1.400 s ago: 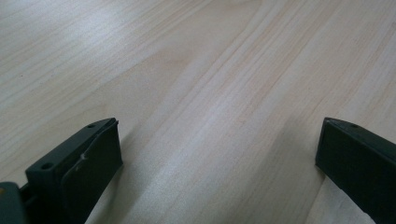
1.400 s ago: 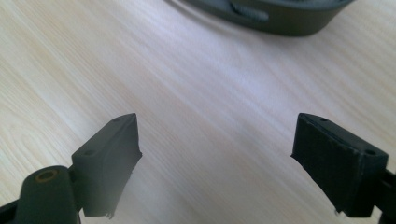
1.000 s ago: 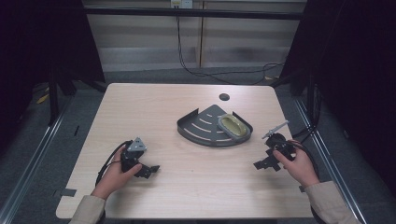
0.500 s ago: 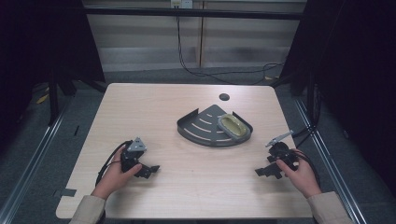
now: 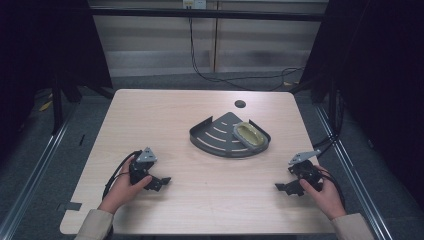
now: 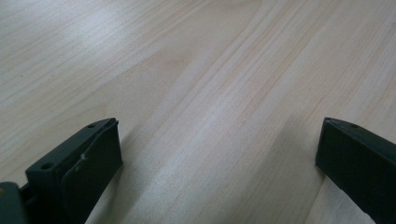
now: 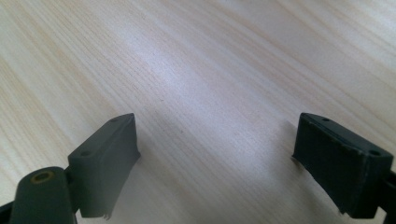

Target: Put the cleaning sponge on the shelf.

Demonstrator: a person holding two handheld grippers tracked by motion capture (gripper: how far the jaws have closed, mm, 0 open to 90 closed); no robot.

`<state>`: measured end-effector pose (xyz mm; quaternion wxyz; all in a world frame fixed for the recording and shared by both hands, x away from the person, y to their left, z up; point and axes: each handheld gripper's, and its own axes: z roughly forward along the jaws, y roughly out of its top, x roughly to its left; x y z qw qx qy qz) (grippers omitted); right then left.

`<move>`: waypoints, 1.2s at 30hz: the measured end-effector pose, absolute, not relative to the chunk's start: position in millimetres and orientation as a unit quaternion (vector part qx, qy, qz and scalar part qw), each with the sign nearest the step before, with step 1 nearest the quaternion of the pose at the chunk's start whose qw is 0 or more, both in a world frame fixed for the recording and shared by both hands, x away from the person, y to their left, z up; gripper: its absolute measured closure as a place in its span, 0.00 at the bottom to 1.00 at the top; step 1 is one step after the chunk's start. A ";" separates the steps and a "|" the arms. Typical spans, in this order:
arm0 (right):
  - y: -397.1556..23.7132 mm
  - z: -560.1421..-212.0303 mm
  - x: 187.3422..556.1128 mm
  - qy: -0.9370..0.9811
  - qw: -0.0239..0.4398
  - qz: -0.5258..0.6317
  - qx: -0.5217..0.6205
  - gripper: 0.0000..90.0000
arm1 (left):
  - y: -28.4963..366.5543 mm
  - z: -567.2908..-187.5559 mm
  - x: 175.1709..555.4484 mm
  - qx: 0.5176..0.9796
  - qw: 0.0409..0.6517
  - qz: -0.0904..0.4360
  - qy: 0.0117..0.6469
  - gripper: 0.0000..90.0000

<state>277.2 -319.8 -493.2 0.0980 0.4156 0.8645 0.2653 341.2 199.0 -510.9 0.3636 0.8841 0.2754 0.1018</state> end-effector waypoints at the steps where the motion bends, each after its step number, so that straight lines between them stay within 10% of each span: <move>1: -320.4 -494.3 276.3 0.865 0.107 0.268 0.410 0.15 | 199.0 -511.0 341.2 0.884 0.364 0.102 0.275 0.00; 36: -329.7 -511.5 263.7 0.832 0.155 0.357 0.395 0.12 | 199.1 -510.9 341.1 0.884 0.363 0.103 0.276 0.00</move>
